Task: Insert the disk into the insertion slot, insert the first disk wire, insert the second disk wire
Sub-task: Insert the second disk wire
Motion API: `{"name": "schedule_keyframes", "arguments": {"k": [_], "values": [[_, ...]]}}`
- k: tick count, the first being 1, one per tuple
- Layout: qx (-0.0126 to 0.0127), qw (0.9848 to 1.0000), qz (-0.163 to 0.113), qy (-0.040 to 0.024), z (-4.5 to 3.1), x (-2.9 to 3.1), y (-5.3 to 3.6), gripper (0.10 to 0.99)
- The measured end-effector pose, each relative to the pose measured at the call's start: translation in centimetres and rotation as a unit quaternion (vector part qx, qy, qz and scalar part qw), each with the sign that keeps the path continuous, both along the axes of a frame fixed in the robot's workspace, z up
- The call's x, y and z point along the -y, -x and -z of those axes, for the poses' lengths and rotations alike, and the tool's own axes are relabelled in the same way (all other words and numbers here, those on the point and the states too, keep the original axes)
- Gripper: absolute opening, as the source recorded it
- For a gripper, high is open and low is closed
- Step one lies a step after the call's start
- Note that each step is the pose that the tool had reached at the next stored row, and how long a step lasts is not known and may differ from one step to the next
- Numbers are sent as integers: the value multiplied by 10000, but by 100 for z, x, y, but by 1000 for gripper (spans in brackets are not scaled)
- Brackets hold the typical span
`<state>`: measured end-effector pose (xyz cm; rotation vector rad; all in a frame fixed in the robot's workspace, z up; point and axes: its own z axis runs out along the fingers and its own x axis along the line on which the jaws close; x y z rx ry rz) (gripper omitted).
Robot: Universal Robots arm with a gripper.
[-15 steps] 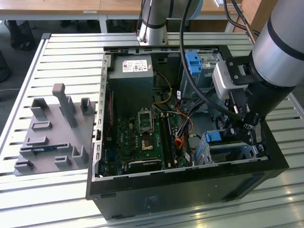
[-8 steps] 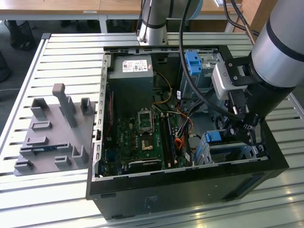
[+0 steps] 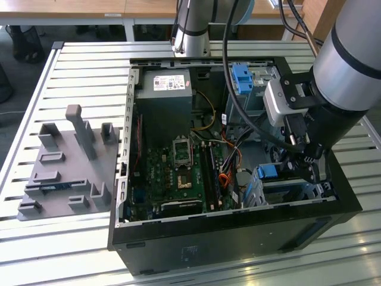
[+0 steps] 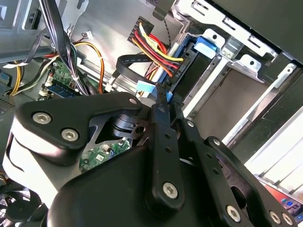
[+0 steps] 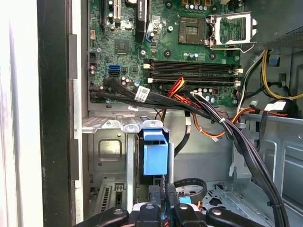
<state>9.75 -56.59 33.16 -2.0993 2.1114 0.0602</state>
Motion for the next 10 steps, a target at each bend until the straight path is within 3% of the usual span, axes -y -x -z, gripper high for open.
{"name": "schedule_keyframes", "arguments": {"k": [10], "values": [[1,10000,0,0,0,-1,1,180]]}}
